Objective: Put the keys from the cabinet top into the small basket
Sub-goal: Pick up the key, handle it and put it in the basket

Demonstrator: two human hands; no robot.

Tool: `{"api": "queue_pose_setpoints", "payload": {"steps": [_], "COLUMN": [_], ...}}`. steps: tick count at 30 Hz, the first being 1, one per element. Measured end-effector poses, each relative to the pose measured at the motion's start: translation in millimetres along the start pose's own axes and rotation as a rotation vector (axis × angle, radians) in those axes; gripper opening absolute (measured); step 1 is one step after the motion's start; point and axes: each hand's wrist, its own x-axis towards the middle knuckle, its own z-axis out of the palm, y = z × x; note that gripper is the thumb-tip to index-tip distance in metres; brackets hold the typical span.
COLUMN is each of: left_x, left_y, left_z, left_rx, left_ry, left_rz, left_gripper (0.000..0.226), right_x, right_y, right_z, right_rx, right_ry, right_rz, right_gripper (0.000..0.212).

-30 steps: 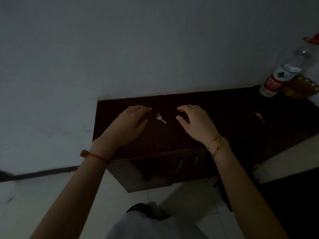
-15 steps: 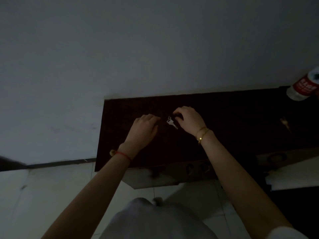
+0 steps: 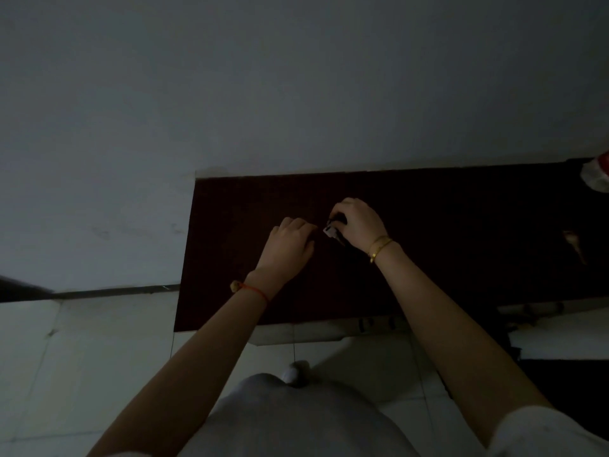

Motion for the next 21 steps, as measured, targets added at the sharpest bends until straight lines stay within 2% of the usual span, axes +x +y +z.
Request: {"api": "queue_pose_setpoints", "payload": {"steps": [3, 7, 11, 16, 21], "left_x": [1.9, 5.4, 13.1, 14.7, 7.5], "left_y": [-1.8, -1.2, 4.8, 8.3, 10.9], "left_z": [3.2, 5.7, 5.8, 2.3, -2.7], "left_rx": [-0.014, -0.062, -0.350, -0.700, -0.785], "left_ry": [0.001, 0.032, 0.026, 0.046, 0.131], "left_rz": [-0.002, -0.056, -0.170, -0.303, -0.285], "left_gripper": [0.037, 0.032, 0.031, 0.026, 0.021], "right_x": [0.6, -1.6, -5.8, -16.1, -28.5], "right_y": [2.2, 0.7, -11.3, -15.3, -14.1], "right_z": [2.3, -1.4, -11.8, -23.5, -30.7], "right_rx": [0.049, 0.273, 0.592, 0.781, 0.931], "right_ry": [0.022, 0.076, 0.141, 0.159, 0.133], "right_rz": [0.003, 0.049, 0.101, 0.087, 0.085], "right_gripper": [0.010, 0.005, 0.007, 0.008, 0.003]}}
